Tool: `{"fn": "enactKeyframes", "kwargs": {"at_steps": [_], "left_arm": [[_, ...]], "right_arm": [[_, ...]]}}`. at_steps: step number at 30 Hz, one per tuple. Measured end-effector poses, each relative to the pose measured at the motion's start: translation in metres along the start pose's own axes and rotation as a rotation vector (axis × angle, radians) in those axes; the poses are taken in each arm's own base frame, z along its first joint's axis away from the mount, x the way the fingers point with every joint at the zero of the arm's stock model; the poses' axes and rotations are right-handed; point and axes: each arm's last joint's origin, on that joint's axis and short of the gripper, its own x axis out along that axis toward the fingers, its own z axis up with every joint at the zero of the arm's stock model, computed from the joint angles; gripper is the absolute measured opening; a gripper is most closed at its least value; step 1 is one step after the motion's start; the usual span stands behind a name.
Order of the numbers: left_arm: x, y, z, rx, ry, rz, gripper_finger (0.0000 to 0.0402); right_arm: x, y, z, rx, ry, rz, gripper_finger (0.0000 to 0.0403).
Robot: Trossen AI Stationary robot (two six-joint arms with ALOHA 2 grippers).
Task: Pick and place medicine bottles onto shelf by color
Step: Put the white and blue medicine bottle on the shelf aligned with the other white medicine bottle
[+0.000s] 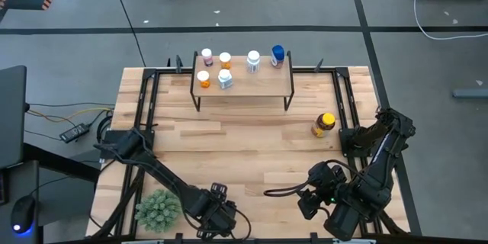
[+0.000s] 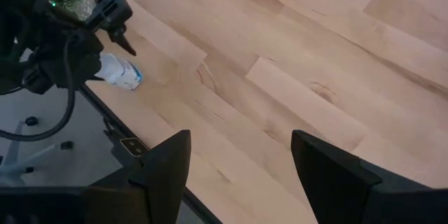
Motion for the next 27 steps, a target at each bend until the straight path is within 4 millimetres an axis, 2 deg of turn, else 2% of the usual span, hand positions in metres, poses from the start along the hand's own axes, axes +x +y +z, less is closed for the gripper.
{"fn": "enactKeyframes", "kwargs": {"at_steps": [10,20,27], "left_arm": [[0.0002,0.0030,0.0050,-0.024,-0.035,-0.009,0.0321],[0.0002,0.0029,0.0052,-0.026,-0.029,-0.029,0.0245],[-0.0002,0.0019,0.0047,-0.020,-0.025,-0.037,0.0213]], "right_arm": [[0.0000,-0.0001,0.0000,-0.017,0.000,-0.001,0.0255],[0.0000,-0.0002,0.0000,-0.019,0.000,-0.001,0.0255],[0.0000,-0.0002,0.0001,-0.021,-0.001,-0.001,0.0255]]}}
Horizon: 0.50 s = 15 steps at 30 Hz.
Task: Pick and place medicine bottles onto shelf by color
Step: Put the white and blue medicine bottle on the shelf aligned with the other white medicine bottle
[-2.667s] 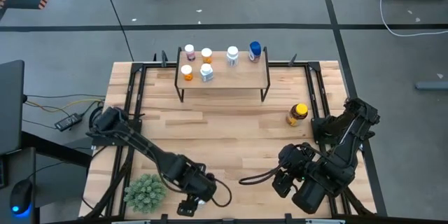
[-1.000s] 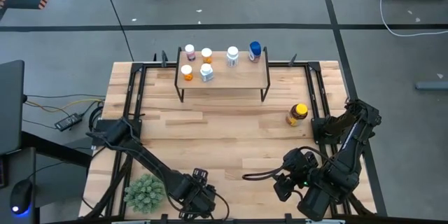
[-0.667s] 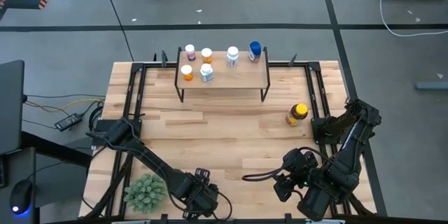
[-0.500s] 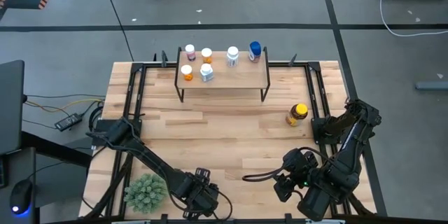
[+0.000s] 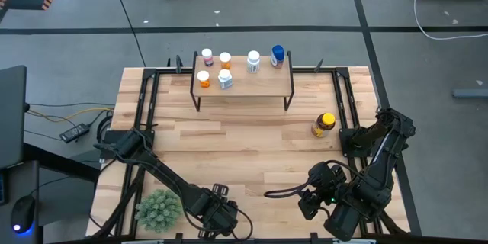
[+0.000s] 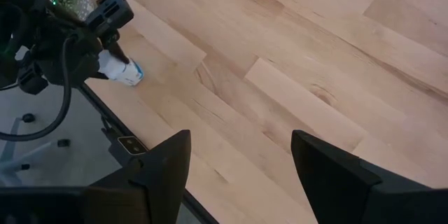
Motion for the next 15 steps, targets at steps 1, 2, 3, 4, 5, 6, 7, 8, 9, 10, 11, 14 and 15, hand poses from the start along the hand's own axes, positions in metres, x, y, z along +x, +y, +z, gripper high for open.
{"fn": "enactKeyframes", "kwargs": {"at_steps": [1,2,3,4,5,6,7,8,9,10,11,14,15], "left_arm": [[0.000,0.000,0.000,0.003,0.001,0.001,0.0207],[0.000,0.002,0.001,0.011,0.001,0.002,0.0199],[0.000,0.003,0.001,0.014,0.003,0.002,0.0191],[0.000,0.006,0.002,0.013,0.005,0.002,0.0183],[-0.001,0.009,0.002,0.009,0.009,0.006,0.0175],[-0.003,0.013,0.002,0.000,0.020,0.013,0.0173],[-0.004,0.019,0.003,-0.010,0.028,0.020,0.0173],[-0.007,0.024,0.004,-0.021,0.032,0.026,0.0173],[-0.011,0.030,0.006,-0.022,0.039,0.034,0.0173],[-0.017,0.036,0.008,-0.024,0.041,0.039,0.0173],[-0.024,0.042,0.011,-0.022,0.034,0.040,0.0173],[-0.047,0.064,0.022,-0.024,0.000,0.046,0.0184],[-0.054,0.072,0.026,-0.023,-0.010,0.055,0.0188]], "right_arm": [[0.000,0.000,0.000,0.000,0.000,0.000,0.0255],[0.000,0.000,0.000,0.000,0.000,0.000,0.0255],[0.000,0.000,0.000,0.001,0.000,0.000,0.0255],[0.000,0.000,0.000,0.001,0.000,0.000,0.0255],[0.000,0.000,0.000,0.001,0.001,0.001,0.0255],[0.000,0.000,0.000,0.002,0.001,0.001,0.0255],[0.000,0.000,0.000,0.003,0.001,0.001,0.0255],[0.000,0.000,0.000,0.003,0.001,0.001,0.0255],[0.000,0.000,0.000,0.004,0.001,0.001,0.0255],[0.000,0.000,0.000,0.004,0.001,0.001,0.0255],[0.000,0.000,0.000,0.004,0.001,0.002,0.0255],[0.000,0.000,0.000,0.004,0.001,0.002,0.0255],[0.000,0.000,0.000,0.004,0.001,0.002,0.0255]]}}
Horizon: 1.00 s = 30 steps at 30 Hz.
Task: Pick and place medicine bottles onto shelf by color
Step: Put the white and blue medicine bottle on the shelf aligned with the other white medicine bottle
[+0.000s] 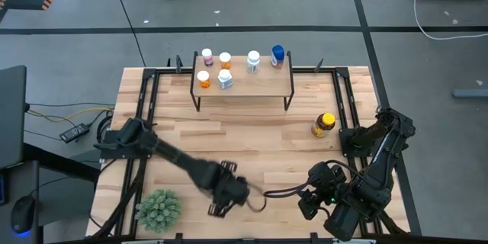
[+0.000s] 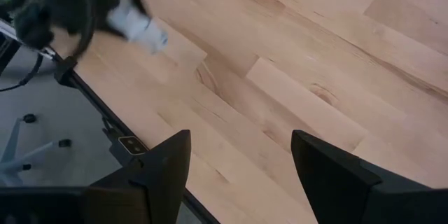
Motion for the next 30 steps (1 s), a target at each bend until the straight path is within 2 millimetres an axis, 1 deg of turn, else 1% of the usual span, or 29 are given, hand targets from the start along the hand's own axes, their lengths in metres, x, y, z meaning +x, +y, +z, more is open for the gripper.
{"fn": "enactKeyframes", "kwargs": {"at_steps": [2,5,9,12,16,20,23,26,30], "left_arm": [[-0.015,0.019,0.009,-0.001,-0.025,0.033,0.0190],[-0.040,0.053,0.022,-0.013,-0.061,0.071,0.0181],[-0.072,0.103,0.033,-0.070,-0.131,0.109,0.0175],[-0.096,0.141,0.037,-0.113,-0.192,0.146,0.0182],[-0.121,0.189,0.032,-0.154,-0.241,0.203,0.0187],[-0.136,0.231,0.020,-0.190,-0.246,0.254,0.0179],[-0.139,0.256,0.011,-0.202,-0.236,0.286,0.0179],[-0.141,0.276,0.002,-0.207,-0.224,0.311,0.0187],[-0.140,0.297,-0.006,-0.211,-0.209,0.334,0.0187]], "right_arm": [[0.000,0.000,0.000,0.000,0.000,0.000,0.0255],[0.000,0.000,0.001,-0.003,-0.020,0.005,0.0255],[0.000,0.000,0.002,-0.003,-0.054,0.014,0.0255],[0.000,0.000,0.002,-0.004,-0.065,0.016,0.0255],[0.002,0.000,0.005,0.004,-0.090,0.008,0.0255],[0.007,-0.003,0.017,0.030,-0.151,-0.039,0.0255],[0.014,-0.002,0.029,0.061,-0.171,-0.070,0.0255],[0.021,-0.001,0.043,0.074,-0.189,-0.097,0.0255],[0.031,-0.001,0.061,0.100,-0.205,-0.134,0.0255]]}}
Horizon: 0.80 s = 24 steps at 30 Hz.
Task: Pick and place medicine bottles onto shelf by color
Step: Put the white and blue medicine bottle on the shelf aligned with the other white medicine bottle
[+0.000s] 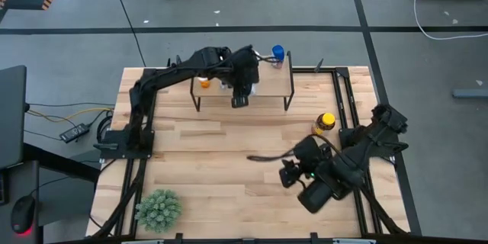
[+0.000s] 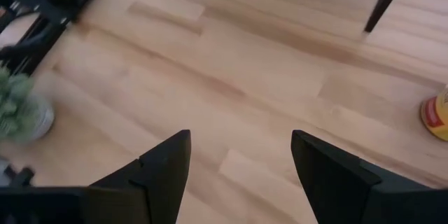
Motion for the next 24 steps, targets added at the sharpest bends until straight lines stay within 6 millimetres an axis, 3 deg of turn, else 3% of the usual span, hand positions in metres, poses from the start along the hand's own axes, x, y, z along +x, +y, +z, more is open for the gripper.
{"fn": "enactKeyframes", "kwargs": {"at_steps": [7,13,24], "left_arm": [[0.013,0.022,0.003,-0.042,-0.049,0.042,0.0184],[0.032,0.023,0.001,-0.031,0.003,0.029,0.0191],[0.040,0.036,0.003,-0.058,-0.029,0.055,0.0192]], "right_arm": [[0.022,0.003,0.028,0.038,-0.026,-0.068,0.0255],[0.032,0.004,0.047,0.033,-0.006,-0.092,0.0255],[0.034,0.004,0.053,0.011,0.006,-0.098,0.0255]]}}
